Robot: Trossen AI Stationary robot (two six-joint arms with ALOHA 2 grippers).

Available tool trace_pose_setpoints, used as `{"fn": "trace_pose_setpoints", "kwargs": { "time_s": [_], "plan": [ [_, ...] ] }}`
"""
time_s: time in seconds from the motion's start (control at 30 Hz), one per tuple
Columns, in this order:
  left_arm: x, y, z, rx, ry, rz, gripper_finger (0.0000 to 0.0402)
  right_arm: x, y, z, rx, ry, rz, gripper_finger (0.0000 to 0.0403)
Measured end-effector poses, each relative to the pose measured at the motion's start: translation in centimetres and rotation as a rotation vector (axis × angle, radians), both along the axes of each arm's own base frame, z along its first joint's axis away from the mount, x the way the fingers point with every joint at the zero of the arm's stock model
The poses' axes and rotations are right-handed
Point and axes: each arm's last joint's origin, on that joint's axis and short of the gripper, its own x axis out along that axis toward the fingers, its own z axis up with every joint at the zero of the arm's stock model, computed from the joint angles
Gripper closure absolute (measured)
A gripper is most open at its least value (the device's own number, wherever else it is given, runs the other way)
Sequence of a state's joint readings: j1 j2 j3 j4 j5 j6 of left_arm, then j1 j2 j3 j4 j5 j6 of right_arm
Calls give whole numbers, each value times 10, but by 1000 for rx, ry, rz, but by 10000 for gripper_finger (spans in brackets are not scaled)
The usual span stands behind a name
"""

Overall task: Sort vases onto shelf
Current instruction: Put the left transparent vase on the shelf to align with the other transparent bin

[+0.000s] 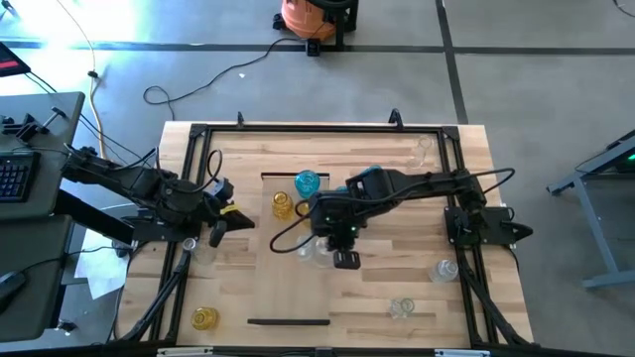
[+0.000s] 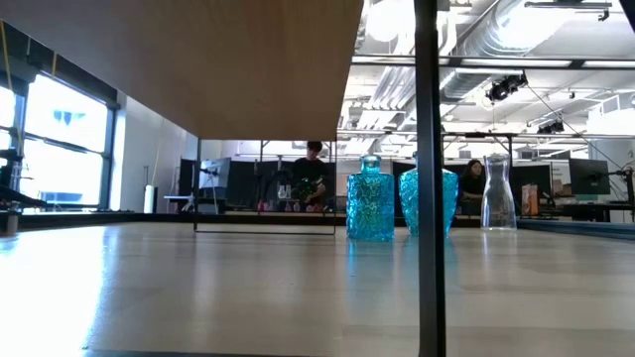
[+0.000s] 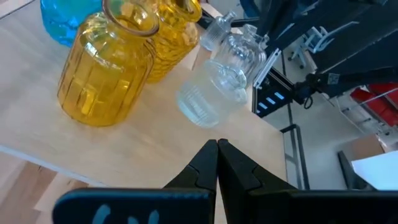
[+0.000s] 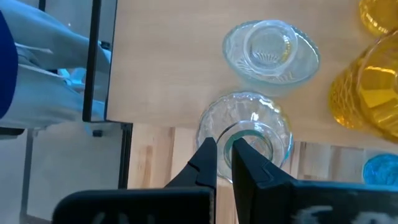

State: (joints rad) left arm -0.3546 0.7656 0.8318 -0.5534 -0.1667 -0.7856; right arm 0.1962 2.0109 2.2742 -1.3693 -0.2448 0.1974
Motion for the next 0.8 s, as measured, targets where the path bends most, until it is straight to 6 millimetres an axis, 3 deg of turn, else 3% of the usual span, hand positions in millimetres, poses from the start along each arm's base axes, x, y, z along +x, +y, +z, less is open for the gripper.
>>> {"fn": "trace_pose_setpoints", "kwargs": {
  "time_s": [0.33, 0.63, 0.8],
  "plan": [
    [2, -3, 5, -49, -49, -50, 401, 5, -2, 2, 4, -56, 3, 403],
    [3, -4, 7, -68, -66, -71, 401, 20, 2, -16, 0, -36, 43, 403],
    [2, -5, 7, -70, -64, -86, 401, 22, -4, -16, -5, -40, 22, 403]
  ]
}}
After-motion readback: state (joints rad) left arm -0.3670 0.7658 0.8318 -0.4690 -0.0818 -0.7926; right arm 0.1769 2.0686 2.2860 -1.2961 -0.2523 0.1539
